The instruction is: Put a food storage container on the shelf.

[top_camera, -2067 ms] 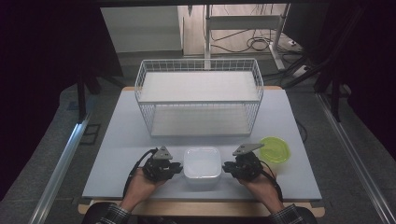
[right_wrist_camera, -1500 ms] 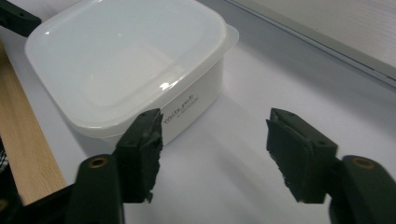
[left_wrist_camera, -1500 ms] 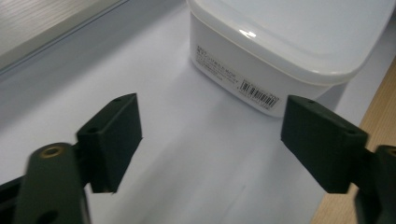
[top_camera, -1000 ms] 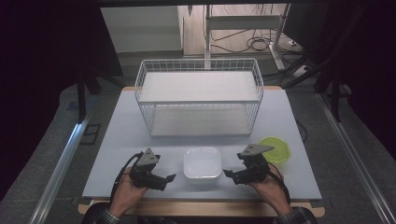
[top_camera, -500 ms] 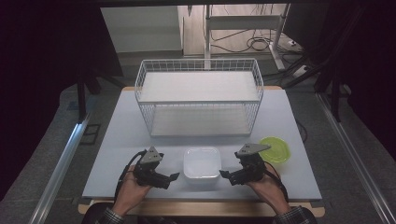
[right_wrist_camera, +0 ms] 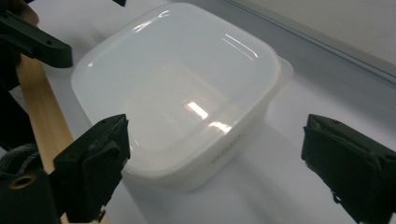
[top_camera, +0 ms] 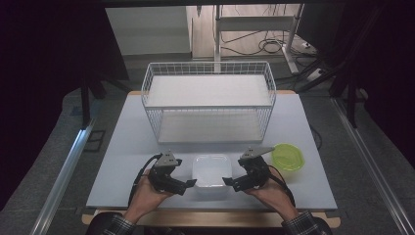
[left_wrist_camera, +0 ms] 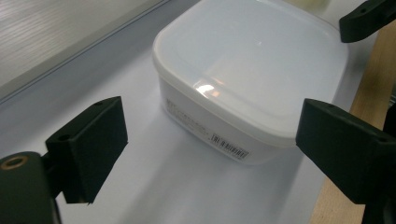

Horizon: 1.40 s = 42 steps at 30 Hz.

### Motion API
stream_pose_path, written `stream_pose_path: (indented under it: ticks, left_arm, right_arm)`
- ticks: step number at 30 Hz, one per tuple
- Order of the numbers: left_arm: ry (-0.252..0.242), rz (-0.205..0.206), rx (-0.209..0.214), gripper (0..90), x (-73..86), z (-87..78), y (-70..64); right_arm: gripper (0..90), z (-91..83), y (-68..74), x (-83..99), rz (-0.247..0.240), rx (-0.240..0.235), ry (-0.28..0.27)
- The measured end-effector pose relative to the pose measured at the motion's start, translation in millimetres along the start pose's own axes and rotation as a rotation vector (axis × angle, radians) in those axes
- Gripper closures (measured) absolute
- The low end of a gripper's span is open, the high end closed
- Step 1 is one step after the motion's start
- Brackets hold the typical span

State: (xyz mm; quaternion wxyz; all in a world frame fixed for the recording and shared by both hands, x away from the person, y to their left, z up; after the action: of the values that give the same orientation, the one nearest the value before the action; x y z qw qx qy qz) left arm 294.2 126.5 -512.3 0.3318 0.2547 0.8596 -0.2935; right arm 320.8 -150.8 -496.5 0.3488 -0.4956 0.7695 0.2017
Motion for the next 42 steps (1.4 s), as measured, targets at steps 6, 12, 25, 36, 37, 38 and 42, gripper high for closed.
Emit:
stream_pose_path:
  ticks: [6,12,25,36,37,38,42]
  left_arm:
    - [0.043,-0.024,0.092,7.7,-4.7,11.0,1.1]
    - [0.074,-0.049,0.149,7.3,-7.8,21.1,-2.4]
    - [0.08,-0.121,0.087,30.9,-7.5,8.3,-4.8]
    - [0.128,-0.256,0.133,19.3,-0.3,15.0,-2.3]
    - [0.127,-0.256,0.131,19.5,-0.2,14.7,-2.5]
    - [0.134,-0.247,0.126,19.5,-0.9,14.3,-3.1]
    - [0.099,-0.233,0.133,35.6,-1.2,9.2,-4.8]
  right_arm:
    - [13.7,9.7,-4.6,-2.4,0.043,-0.061,0.011]
    - [19.5,13.2,-5.1,-2.7,0.082,-0.106,0.002]
    - [43.2,-0.5,-0.4,-0.7,0.168,-0.106,0.025]
    - [59.1,-7.9,3.4,0.1,0.183,-0.117,-0.014]
    - [59.1,-8.0,3.4,0.2,0.181,-0.118,-0.016]
    - [59.1,-8.0,3.4,0.2,0.181,-0.118,-0.016]
    - [54.0,-6.6,2.6,1.4,0.176,-0.106,0.0]
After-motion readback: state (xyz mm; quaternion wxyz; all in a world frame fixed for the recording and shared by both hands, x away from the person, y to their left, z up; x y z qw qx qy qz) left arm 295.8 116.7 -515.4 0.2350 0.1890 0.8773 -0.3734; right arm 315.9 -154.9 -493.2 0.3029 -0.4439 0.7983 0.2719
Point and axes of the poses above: each handheld gripper's, and its own axes: z roughly forward along the jaws, x roughly out of its underside, y roughly to its left, the point moved 2 cm from there along z, roughly forward along the jaws, and after that the axes turned 15 degrees about -z, right-handed, at the moved point
